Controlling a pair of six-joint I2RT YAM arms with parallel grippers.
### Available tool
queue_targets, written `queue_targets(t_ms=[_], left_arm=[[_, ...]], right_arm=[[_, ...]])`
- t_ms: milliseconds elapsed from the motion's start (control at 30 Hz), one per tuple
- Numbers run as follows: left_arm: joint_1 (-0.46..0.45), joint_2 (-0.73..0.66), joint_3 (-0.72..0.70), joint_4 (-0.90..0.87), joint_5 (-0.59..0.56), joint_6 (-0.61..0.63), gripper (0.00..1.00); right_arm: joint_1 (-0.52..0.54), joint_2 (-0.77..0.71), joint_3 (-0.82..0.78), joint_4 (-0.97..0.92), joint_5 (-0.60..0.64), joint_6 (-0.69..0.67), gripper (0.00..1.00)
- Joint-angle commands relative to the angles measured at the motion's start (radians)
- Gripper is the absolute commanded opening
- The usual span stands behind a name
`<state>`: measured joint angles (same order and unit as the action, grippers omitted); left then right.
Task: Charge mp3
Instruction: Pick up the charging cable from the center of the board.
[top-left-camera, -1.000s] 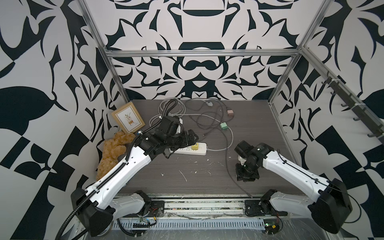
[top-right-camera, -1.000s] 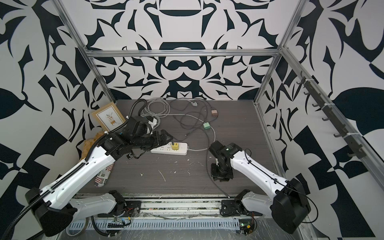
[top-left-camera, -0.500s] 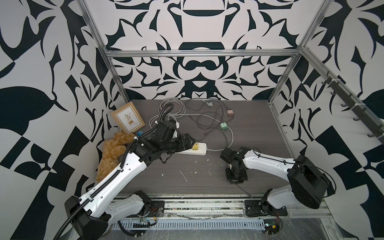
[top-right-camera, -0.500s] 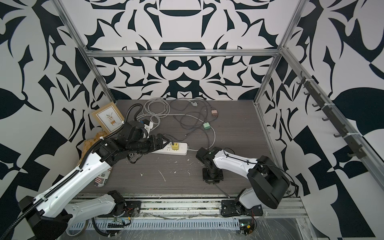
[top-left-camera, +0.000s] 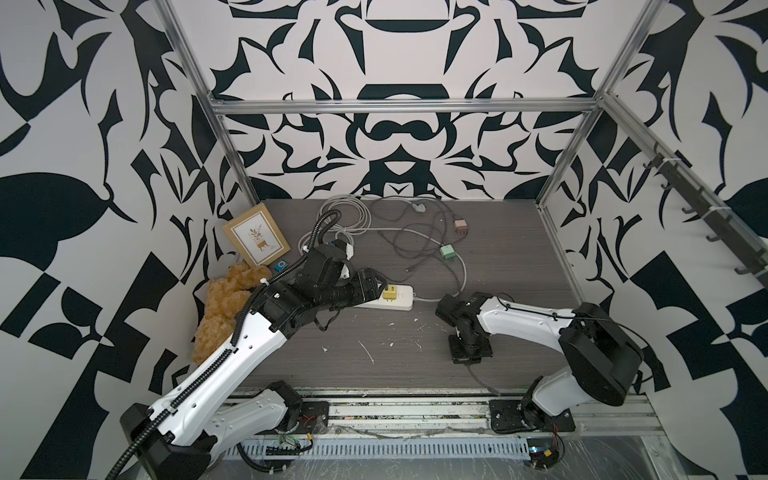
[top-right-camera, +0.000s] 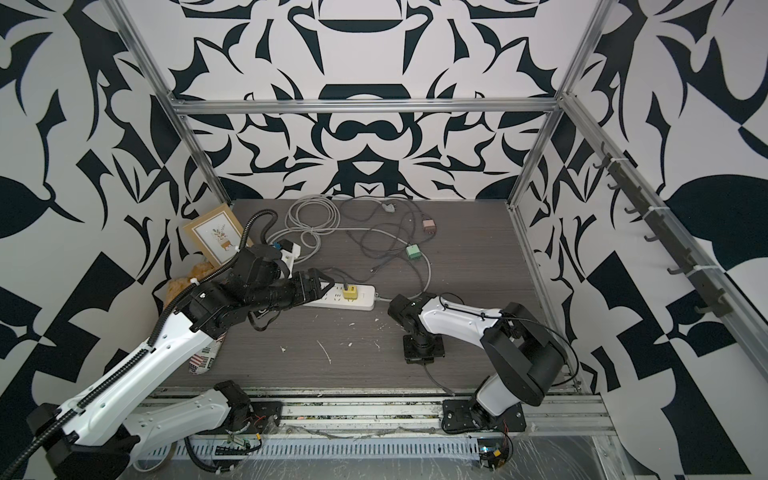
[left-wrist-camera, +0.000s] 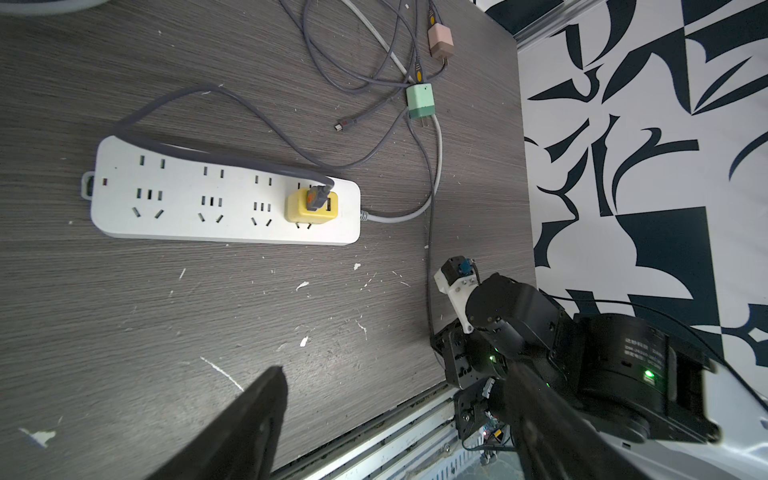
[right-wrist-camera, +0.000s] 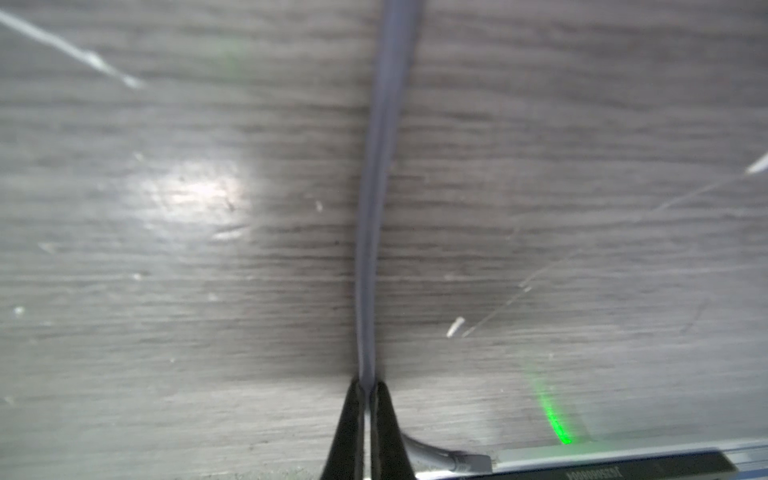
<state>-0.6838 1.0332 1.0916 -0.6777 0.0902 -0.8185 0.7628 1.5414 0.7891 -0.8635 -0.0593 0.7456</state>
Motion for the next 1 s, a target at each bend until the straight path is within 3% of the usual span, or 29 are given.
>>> queue_targets(t_ms=[0, 200, 500, 600, 967], left_arm=[[-0.002, -0.017, -0.01, -0.008, 0.004, 0.005, 0.86], [-0.016, 0.002, -0.035, 0.1, 0.076, 0.018, 0.86], [-0.192, 0.067, -0.191, 0.509, 0.101, 0.013, 0.93], [-0.238, 0.119, -0.189, 0.564, 0.121, 0.034, 0.94], [-0.281, 0.269, -0.173, 0.53, 0.074, 0.06, 0.94]], right_arm=[[0.001, 0.035, -0.01, 0.121, 0.049, 0.017, 0.0], [-0.052, -0.038, 0.192, 0.074, 0.063, 0.028, 0.0], [-0.112, -0.092, 0.648, -0.067, 0.021, 0.065, 0.0], [-0.114, -0.082, 0.741, -0.095, 0.008, 0.087, 0.0], [-0.114, -0.111, 0.764, -0.069, -0.055, 0.15, 0.0]])
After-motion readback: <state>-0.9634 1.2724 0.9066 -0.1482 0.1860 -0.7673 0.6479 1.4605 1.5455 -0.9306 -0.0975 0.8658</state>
